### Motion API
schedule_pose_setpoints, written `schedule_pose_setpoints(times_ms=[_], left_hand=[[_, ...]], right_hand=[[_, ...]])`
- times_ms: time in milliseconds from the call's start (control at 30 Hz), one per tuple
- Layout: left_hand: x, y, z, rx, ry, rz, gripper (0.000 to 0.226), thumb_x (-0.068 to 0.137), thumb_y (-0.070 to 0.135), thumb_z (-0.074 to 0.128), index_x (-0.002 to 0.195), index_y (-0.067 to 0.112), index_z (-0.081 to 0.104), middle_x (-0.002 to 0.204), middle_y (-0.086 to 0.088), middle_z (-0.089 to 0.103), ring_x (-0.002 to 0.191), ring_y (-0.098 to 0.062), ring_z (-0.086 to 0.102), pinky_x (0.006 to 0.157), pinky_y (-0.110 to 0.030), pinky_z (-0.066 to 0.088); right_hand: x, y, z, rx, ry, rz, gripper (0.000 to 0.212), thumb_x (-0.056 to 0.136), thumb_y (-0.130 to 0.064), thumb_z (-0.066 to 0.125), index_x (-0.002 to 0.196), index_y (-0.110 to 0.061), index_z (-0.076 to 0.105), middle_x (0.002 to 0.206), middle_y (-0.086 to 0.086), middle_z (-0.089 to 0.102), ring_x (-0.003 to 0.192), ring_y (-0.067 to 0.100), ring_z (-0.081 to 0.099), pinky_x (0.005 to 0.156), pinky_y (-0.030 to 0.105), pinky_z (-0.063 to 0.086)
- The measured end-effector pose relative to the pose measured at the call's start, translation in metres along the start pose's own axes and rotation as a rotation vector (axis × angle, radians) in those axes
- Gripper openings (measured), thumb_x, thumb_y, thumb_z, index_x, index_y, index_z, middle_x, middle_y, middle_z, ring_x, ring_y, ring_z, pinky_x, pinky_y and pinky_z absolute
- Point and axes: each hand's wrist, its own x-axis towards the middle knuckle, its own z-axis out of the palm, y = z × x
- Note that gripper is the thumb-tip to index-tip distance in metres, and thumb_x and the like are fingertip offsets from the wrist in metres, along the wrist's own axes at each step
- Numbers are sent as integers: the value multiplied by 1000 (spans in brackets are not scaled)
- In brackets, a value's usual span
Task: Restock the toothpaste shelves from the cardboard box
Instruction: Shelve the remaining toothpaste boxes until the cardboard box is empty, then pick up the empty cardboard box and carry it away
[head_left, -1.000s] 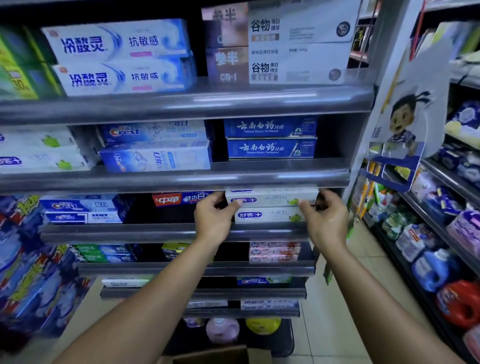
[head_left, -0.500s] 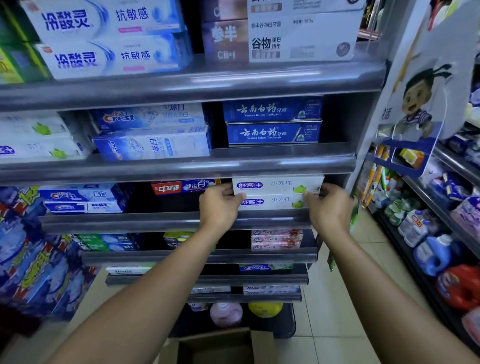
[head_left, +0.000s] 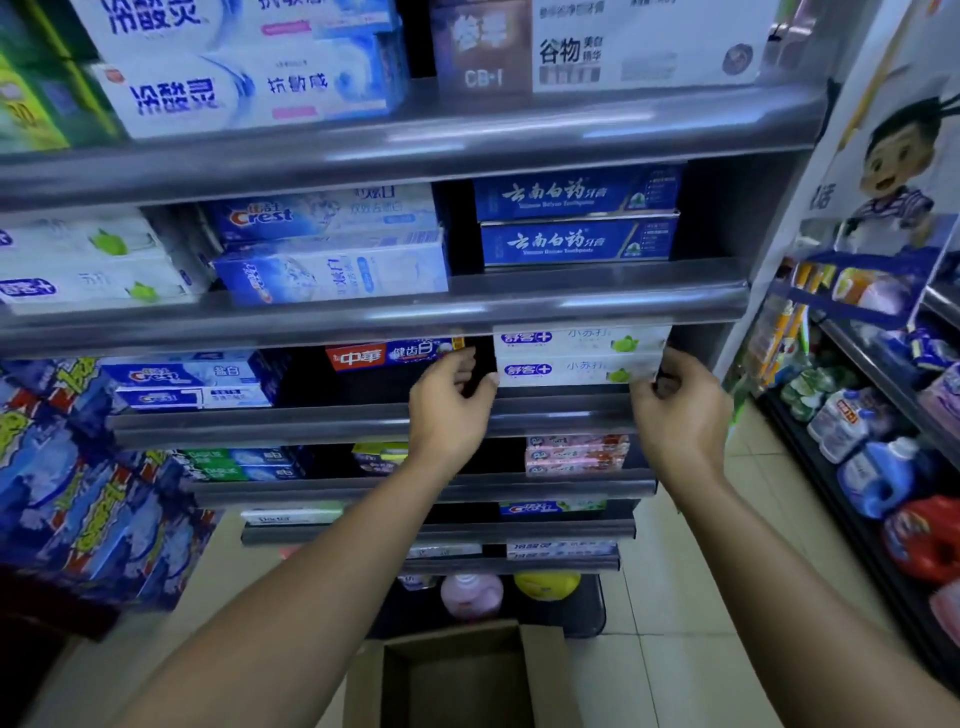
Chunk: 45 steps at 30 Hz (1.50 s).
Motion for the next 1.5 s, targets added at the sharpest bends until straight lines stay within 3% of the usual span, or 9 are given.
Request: schedule_pose_setpoints(times_ms=[67, 200, 400, 600, 767, 1000, 1233, 1367, 1500], left_hand=[[-23, -21, -21, 11, -52, 64, 38, 91, 29, 73, 127, 19, 69, 107, 19, 65, 99, 8, 62, 83, -5, 47], [-74, -86, -71, 142, -140, 87, 39, 89, 47, 62, 120, 24, 73, 109, 18, 67, 101, 6, 59, 88, -6, 43], [-163, -241, -130, 167, -256, -356, 17, 86, 30, 75, 102, 35, 73, 91, 25, 72, 85, 3, 68, 79, -24, 57], [-263, -389, -134, 245, -346, -830, 27, 86, 22, 80, 110, 28, 69, 105, 7, 72, 93, -18, 68, 78, -23, 49], [-318, -516, -87, 408, -433, -1026, 64, 84, 39, 79, 141, 23, 54, 137, -6, 58, 118, -27, 60, 102, -40, 51], [-361, -672, 4, 569, -567, -1104, 114, 61, 81, 69, 151, 16, 42, 143, -14, 52, 121, -40, 59, 96, -54, 56], [-400, -737, 50, 512, -431, -1097, 53, 89, 27, 72, 138, 13, 55, 133, -12, 64, 118, -37, 62, 90, -36, 52], [-400, -732, 38, 454, -435, -1100, 46, 90, 22, 69, 135, 15, 61, 128, -10, 68, 115, -34, 64, 99, -43, 54], [-405, -673, -11, 513, -519, -1106, 40, 88, 24, 71, 125, 10, 66, 121, -16, 71, 110, -37, 66, 95, -46, 56]], right_hand=[[-29, 8, 1, 32, -25, -2, 39, 90, -25, 68, 128, -18, 64, 101, -2, 70, 83, 14, 65, 79, 29, 51], [-95, 24, 11, 52, -143, 18, 40, 89, -20, 71, 125, -32, 61, 94, -22, 65, 84, -2, 64, 77, 25, 50], [-214, 80, 59, -57, -387, 325, 35, 85, -23, 76, 103, -49, 62, 83, -17, 70, 74, -1, 68, 68, 26, 53], [-328, 193, 128, -223, -582, 704, 38, 80, -24, 81, 116, -23, 69, 91, -5, 75, 83, 13, 71, 78, 35, 56], [-392, 317, 206, -364, -711, 902, 45, 81, -24, 79, 124, -17, 67, 103, 3, 75, 95, 24, 68, 82, 29, 51], [-423, 483, 295, -593, -758, 783, 81, 79, -44, 78, 146, -14, 43, 141, 13, 56, 124, 36, 56, 100, 39, 49], [-452, 564, 325, -706, -699, 794, 36, 90, -16, 59, 124, -6, 56, 126, 19, 62, 114, 41, 60, 96, 49, 54], [-457, 563, 313, -666, -694, 835, 29, 89, -21, 67, 113, -8, 62, 111, 13, 65, 98, 35, 64, 73, 34, 51], [-470, 506, 265, -700, -786, 834, 25, 86, -21, 69, 103, -3, 66, 109, 23, 68, 99, 38, 66, 75, 34, 49]])
